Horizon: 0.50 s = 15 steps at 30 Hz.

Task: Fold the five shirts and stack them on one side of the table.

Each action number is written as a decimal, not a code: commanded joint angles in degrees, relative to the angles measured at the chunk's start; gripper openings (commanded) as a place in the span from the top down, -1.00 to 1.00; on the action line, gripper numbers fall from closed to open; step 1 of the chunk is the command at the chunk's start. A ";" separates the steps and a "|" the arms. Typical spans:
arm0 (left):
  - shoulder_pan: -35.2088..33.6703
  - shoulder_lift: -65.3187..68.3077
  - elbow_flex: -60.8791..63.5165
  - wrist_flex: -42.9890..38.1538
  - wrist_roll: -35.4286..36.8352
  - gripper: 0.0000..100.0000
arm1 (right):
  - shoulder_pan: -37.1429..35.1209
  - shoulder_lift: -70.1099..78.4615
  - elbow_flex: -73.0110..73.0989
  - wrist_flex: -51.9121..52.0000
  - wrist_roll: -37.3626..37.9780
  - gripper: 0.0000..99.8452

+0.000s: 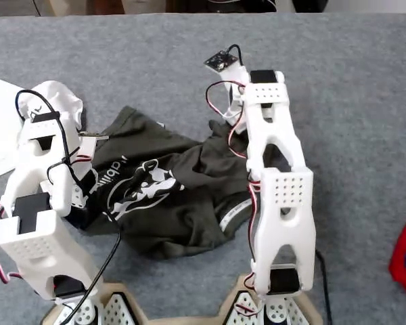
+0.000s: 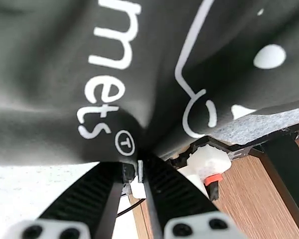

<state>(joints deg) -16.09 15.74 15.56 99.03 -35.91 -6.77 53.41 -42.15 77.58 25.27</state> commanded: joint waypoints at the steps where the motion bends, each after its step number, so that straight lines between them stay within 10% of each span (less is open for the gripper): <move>1: -0.44 -0.66 -1.93 0.88 0.00 0.96 | -0.13 1.63 -6.11 0.00 -0.53 0.99; 15: -0.26 -0.75 -18.02 1.67 9.23 0.96 | -0.04 2.95 -30.64 21.63 -0.53 0.99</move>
<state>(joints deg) -16.09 15.74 4.66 99.65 -29.23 -6.95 56.75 -65.98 95.25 25.27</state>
